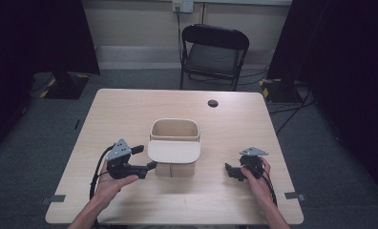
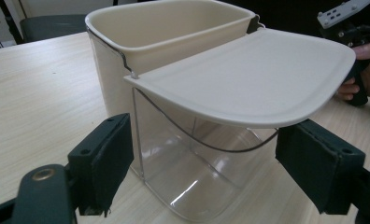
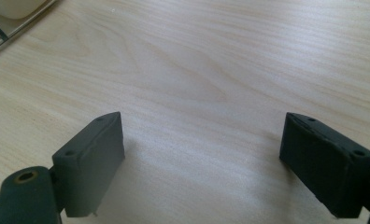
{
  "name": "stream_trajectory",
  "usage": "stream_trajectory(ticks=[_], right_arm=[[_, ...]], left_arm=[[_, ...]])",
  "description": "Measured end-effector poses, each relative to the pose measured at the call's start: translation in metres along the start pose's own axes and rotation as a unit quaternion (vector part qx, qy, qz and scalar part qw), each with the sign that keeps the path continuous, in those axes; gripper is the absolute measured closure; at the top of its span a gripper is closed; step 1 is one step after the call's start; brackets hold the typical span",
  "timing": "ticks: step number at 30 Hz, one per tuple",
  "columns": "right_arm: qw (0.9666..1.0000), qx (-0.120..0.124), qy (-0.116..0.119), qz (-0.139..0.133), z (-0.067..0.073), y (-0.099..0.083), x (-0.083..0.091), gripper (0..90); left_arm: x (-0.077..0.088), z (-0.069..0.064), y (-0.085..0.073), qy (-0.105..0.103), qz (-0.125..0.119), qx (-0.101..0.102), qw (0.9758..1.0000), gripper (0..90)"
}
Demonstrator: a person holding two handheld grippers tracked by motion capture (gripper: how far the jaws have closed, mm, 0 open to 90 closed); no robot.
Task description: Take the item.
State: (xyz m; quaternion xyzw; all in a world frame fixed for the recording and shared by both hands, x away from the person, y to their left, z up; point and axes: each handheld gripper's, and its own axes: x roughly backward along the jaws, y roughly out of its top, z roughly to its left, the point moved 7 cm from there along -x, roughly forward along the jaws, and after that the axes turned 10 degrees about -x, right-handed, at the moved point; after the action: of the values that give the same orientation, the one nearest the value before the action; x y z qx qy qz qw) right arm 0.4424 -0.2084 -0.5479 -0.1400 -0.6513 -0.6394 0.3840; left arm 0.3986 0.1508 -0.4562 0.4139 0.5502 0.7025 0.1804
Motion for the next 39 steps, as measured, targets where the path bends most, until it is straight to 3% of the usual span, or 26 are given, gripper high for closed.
stream_trajectory(ticks=[7,8,16,20,31,39], right_arm=[[1.0000,-0.001,0.000,0.001,0.000,0.000,0.000,13.1],[1.0000,-0.001,0.000,0.001,0.000,0.000,0.000,13.1],[1.0000,-0.002,0.000,0.001,0.000,0.000,0.000,13.1],[1.0000,0.000,0.000,0.000,0.000,0.000,0.000,13.1],[1.0000,-0.001,0.000,0.001,0.000,0.000,0.000,13.1],[1.0000,-0.001,0.000,0.001,0.000,0.000,0.000,13.1]], left_arm=[[-0.006,-0.001,0.005,-0.001,-0.004,0.006,1.0000,19.6],[-0.007,-0.001,0.005,-0.002,-0.001,-0.002,1.0000,19.7],[-0.004,-0.001,0.010,0.002,-0.011,0.000,0.9999,20.3],[-0.001,-0.005,0.013,0.004,-0.016,-0.009,0.9998,20.9],[-0.003,-0.007,0.015,-0.006,-0.018,-0.010,0.9998,20.5],[-0.005,-0.005,0.018,-0.001,-0.016,-0.013,0.9998,19.2]])
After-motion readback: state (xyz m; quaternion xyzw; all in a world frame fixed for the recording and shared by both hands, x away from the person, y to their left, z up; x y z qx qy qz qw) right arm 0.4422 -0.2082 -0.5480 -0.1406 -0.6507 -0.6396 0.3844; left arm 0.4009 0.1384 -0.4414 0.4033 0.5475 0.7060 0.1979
